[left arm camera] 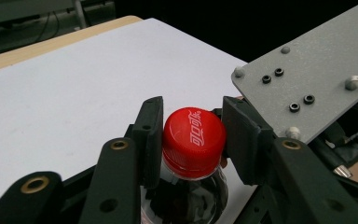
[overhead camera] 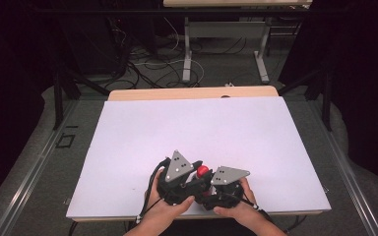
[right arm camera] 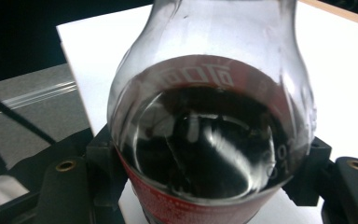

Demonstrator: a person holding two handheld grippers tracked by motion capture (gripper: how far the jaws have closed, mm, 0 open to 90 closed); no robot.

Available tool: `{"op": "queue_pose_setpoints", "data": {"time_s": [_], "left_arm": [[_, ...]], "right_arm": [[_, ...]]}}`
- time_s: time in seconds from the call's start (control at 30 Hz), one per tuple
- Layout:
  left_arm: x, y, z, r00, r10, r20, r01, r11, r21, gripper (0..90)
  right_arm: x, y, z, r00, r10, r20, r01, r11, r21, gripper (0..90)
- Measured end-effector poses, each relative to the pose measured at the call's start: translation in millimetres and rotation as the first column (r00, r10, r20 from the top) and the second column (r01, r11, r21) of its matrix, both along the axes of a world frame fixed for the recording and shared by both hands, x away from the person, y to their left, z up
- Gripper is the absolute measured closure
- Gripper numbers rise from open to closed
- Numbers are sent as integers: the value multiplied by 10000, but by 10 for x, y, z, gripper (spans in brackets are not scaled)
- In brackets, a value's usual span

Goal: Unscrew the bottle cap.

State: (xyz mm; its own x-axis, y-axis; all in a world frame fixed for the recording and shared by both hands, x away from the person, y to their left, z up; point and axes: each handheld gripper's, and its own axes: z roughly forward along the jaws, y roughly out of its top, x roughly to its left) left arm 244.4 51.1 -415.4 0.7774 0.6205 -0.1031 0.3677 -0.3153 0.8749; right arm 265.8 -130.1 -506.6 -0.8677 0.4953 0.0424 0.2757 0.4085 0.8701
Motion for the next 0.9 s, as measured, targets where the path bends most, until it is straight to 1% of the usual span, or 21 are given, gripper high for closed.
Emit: {"op": "queue_pose_setpoints", "data": {"time_s": [0.07,0.13,0.17,0.2,0.23,0.27,0.3,0.33,0.37,0.43,0.47,0.5,0.53,0.57,0.6,0.63,0.67,0.7,0.73,0.8,0.9], "left_arm": [[32,67,38,9988,-489,-47,489,9988,-28,504],[87,163,94,9923,-1235,-125,1233,9922,-165,461],[108,208,123,9858,-1670,-167,1665,9857,-242,457],[129,257,154,9788,-2046,-23,2044,9783,-325,452],[157,304,182,9687,-2472,212,2477,9686,-213,454],[188,346,208,9556,-2942,150,2943,9557,-93,455],[206,366,216,9473,-3201,99,3201,9474,-47,457],[228,387,224,9306,-3659,64,3658,9306,135,464],[254,399,225,9103,-4139,-30,4138,9099,282,469],[298,406,214,8704,-4916,-267,4923,8695,412,469],[317,406,204,8526,-5218,-288,5226,8516,409,474],[346,408,195,8316,-5537,-440,5553,8306,429,494],[346,408,195,8316,-5537,-440,5553,8306,429,508],[370,400,174,7984,-6002,-481,6016,7986,203,525],[383,394,165,7887,-6123,-549,6139,7892,173,533],[395,389,156,7761,-6278,-596,6298,7764,240,552],[399,381,147,7706,-6345,-597,6365,7709,232,585],[399,381,147,7706,-6345,-597,6365,7709,232,599],[418,378,133,7598,-6474,-604,6491,7606,120,610],[428,375,125,7663,-6399,-581,6414,7671,102,614],[423,375,116,7689,-6366,-600,6383,7697,123,617]], "right_arm": [[1,2,2,9997,239,-24,-238,9997,111,292],[-6,3,5,9990,452,-69,-451,9989,162,292],[-11,3,8,9983,573,-132,-570,9981,224,292],[-11,2,10,9977,657,-139,-653,9975,264,292],[-13,1,11,9962,872,-67,-870,9959,257,292],[-21,1,15,9945,1038,-136,-1034,9942,312,292],[-32,2,20,9924,1222,-150,-1217,9921,318,292],[-35,11,20,9904,1384,-14,-1383,9898,331,292],[-46,17,22,9876,1567,-45,-1564,9870,357,292],[-64,30,29,9817,1904,40,-1904,9814,248,292],[-74,41,26,9793,2023,53,-2024,9788,308,291],[-84,46,28,9759,2180,-6,-2180,9757,232,292],[-92,57,23,9741,2259,22,-2259,9736,335,292],[-97,60,23,9705,2411,-42,-2407,9699,361,292],[-101,63,22,9677,2518,-95,-2512,9672,378,292],[-106,63,25,9648,2624,-152,-2619,9647,279,291],[-116,70,21,9626,2705,-141,-2699,9622,354,291],[-116,70,21,9626,2705,-141,-2699,9622,354,291],[-116,72,19,9599,2802,-127,-2798,9597,268,291],[-118,72,13,9601,2795,-127,-2790,9599,274,291],[-109,64,7,9604,2784,-132,-2780,9603,252,292]]}}
